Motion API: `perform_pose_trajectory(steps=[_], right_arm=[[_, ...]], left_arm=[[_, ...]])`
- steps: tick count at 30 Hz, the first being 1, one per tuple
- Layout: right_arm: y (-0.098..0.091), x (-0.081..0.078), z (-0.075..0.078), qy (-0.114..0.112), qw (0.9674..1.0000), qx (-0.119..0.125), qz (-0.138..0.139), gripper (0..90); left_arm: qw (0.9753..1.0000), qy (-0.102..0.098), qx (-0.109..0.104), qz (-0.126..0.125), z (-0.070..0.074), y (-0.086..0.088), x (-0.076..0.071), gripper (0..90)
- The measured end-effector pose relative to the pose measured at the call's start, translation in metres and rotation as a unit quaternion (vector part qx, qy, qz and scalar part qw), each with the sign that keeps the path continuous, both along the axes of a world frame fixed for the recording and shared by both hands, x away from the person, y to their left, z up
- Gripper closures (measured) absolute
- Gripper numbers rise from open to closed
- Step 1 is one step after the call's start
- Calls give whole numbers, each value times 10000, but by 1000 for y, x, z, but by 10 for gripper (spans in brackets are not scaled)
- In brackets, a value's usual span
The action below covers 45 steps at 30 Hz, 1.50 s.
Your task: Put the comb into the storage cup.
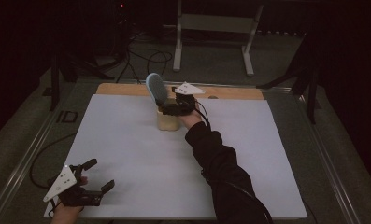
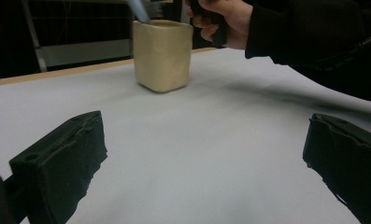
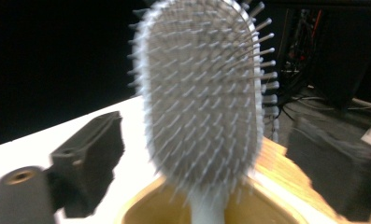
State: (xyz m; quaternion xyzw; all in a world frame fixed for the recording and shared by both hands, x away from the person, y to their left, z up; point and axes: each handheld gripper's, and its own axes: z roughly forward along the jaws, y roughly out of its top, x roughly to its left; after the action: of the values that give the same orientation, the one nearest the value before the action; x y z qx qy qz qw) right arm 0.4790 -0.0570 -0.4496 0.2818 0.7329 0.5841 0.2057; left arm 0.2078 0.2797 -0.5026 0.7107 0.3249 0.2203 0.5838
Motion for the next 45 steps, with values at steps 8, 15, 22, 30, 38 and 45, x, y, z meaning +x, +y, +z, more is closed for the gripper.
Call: perform_pose_trajectory(steps=[8, 15, 22, 30, 38, 45], right_arm=[[-4, -2, 0, 45, 10000, 22, 70, 75], [-9, -3, 0, 90, 9999, -43, 104, 75], [-10, -8, -4, 62, 9997, -145, 174, 76], [-15, -10, -3, 104, 9995, -189, 229, 76], [-16, -12, 0, 107, 9993, -200, 291, 76], [-20, -16, 0, 101, 9992, -264, 271, 76]], left_arm=[[10000, 4, -7, 8, 0, 0, 0, 0], [10000, -2, 3, 16, 0, 0, 0, 0], [10000, -2, 15, 11, 0, -1, 0, 0], [10000, -10, 17, 39, 0, 0, -1, 0], [10000, 3, 29, 47, 0, 1, -1, 0], [10000, 10, 1, 76, 0, 2, -2, 0]])
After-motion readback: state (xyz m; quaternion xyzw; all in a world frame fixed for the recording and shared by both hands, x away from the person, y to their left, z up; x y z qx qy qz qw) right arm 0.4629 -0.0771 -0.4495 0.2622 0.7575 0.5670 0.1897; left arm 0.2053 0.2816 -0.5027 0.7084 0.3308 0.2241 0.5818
